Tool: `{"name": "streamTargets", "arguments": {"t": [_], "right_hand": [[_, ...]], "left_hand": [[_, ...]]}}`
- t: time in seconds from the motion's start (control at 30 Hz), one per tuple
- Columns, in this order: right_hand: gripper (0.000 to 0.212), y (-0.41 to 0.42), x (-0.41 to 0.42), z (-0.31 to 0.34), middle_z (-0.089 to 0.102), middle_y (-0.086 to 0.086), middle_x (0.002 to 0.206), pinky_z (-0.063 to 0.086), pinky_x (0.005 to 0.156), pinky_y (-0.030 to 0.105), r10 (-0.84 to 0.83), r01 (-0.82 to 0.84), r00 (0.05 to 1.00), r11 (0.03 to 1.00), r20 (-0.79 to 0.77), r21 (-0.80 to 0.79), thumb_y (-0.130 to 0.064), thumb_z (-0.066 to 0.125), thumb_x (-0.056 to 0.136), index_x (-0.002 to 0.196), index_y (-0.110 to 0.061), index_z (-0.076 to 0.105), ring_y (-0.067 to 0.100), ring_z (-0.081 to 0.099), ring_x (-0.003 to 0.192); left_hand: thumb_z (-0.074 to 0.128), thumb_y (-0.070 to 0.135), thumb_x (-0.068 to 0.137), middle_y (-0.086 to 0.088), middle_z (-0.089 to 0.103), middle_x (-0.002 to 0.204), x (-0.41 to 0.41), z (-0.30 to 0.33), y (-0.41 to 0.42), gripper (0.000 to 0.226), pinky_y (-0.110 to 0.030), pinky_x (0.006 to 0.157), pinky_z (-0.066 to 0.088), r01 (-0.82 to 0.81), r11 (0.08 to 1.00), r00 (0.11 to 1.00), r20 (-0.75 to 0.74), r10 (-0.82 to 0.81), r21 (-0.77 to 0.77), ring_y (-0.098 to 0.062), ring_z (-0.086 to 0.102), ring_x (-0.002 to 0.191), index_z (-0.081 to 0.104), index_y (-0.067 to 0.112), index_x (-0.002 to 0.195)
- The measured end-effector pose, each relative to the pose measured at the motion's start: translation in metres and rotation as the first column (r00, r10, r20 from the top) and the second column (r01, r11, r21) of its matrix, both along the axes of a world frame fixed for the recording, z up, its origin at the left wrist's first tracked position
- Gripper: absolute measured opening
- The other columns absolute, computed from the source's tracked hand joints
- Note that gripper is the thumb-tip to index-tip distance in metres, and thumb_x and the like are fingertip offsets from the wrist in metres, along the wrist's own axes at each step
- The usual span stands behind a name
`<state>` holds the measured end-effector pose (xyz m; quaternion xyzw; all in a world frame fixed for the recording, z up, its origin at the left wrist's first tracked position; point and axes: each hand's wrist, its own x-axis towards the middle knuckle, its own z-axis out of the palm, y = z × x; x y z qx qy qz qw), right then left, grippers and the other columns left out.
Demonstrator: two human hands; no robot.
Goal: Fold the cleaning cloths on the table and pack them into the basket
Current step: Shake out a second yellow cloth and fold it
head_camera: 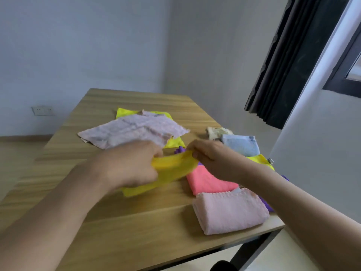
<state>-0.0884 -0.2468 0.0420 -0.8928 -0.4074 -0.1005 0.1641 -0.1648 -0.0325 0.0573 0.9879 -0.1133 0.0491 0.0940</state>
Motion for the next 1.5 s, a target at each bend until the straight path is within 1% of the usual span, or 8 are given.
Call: {"name": "streamTargets", "arguments": {"t": [0.1,0.27,0.63,0.9,1.03,1.17,1.3,1.5], "right_hand": [[0.023,0.010,-0.003,-0.020,0.063,-0.001,0.109,0.041,0.079,0.024,-0.076,-0.024,0.960,0.936,-0.270,-0.351,-0.018,0.048,0.097,0.117,-0.017,0.060,0.012,0.053,0.091],[0.030,0.031,0.000,-0.045,0.059,0.004,0.123,0.045,0.088,0.031,-0.212,-0.044,0.920,0.780,-0.329,-0.625,-0.020,0.046,0.097,0.125,-0.018,0.056,0.022,0.056,0.107],[0.024,0.065,0.037,-0.083,0.058,0.003,0.112,0.043,0.092,0.040,-0.092,0.028,0.990,0.865,-0.104,-0.500,-0.012,0.041,0.092,0.111,-0.015,0.055,0.025,0.051,0.107],[0.029,0.070,0.045,-0.097,0.048,0.007,0.113,0.037,0.098,0.039,-0.026,-0.038,0.994,0.841,-0.110,-0.540,-0.024,0.040,0.093,0.114,-0.012,0.057,0.027,0.045,0.110],[0.026,0.062,0.061,-0.065,0.045,0.007,0.078,0.040,0.071,0.031,-0.103,0.076,0.924,0.993,-0.368,-0.086,-0.015,0.040,0.093,0.090,0.007,0.054,0.023,0.048,0.075],[0.018,0.044,0.104,-0.031,0.049,0.000,0.071,0.035,0.052,0.024,-0.191,0.400,0.782,0.884,-0.593,0.243,-0.011,0.045,0.092,0.089,-0.011,0.063,0.011,0.042,0.060],[0.016,0.027,0.157,-0.026,0.058,0.002,0.084,0.045,0.064,0.028,-0.291,0.505,0.762,0.826,-0.578,0.249,-0.017,0.052,0.091,0.087,-0.029,0.062,0.016,0.051,0.071],[0.015,0.003,0.231,-0.029,0.050,-0.001,0.082,0.039,0.058,0.026,-0.470,0.538,0.811,0.833,-0.348,0.129,-0.019,0.056,0.089,0.101,-0.027,0.062,0.019,0.049,0.076]], "left_hand": [[0.069,0.039,0.077,0.011,0.054,0.072,0.002,-0.030,-0.001,0.023,-0.027,0.056,0.038,0.115,0.993,0.858,-0.507,-0.082,0.035,-0.009,0.051,0.065,0.052,0.024,0.080],[0.058,0.047,0.088,0.007,0.049,0.071,0.016,-0.064,0.004,0.028,-0.029,0.057,0.038,0.065,0.997,0.749,-0.658,-0.081,-0.050,-0.013,0.047,0.062,0.052,0.020,0.083],[0.031,0.014,0.090,-0.008,0.040,0.135,0.037,-0.101,0.019,0.035,-0.032,0.098,0.030,-0.263,0.959,0.861,-0.422,0.282,0.106,-0.026,0.033,0.127,0.045,0.012,0.122],[0.042,0.016,0.083,0.004,0.057,0.103,0.055,-0.108,0.037,0.020,-0.035,0.078,0.049,-0.337,0.924,0.866,-0.444,0.231,-0.178,-0.015,0.056,0.092,0.055,0.026,0.096],[0.061,0.014,0.079,0.004,0.062,0.085,0.076,-0.082,0.036,0.013,-0.031,0.063,0.046,-0.319,0.750,0.948,-0.189,0.258,-0.579,-0.015,0.059,0.075,0.061,0.027,0.081],[0.068,0.017,0.080,0.003,0.062,0.079,0.113,-0.051,0.021,0.006,-0.033,0.069,0.046,-0.191,0.451,0.945,-0.039,0.325,-0.872,-0.017,0.056,0.072,0.065,0.022,0.084],[0.063,0.010,0.083,0.004,0.057,0.074,0.167,-0.052,-0.004,0.009,-0.020,0.058,0.040,-0.138,0.290,0.943,-0.036,0.330,-0.947,-0.011,0.050,0.067,0.066,0.016,0.089],[0.054,0.010,0.087,0.008,0.059,0.079,0.255,-0.085,-0.032,0.015,-0.023,0.057,0.037,-0.201,0.332,0.933,-0.076,0.352,-0.922,-0.009,0.050,0.068,0.062,0.023,0.084]]}}
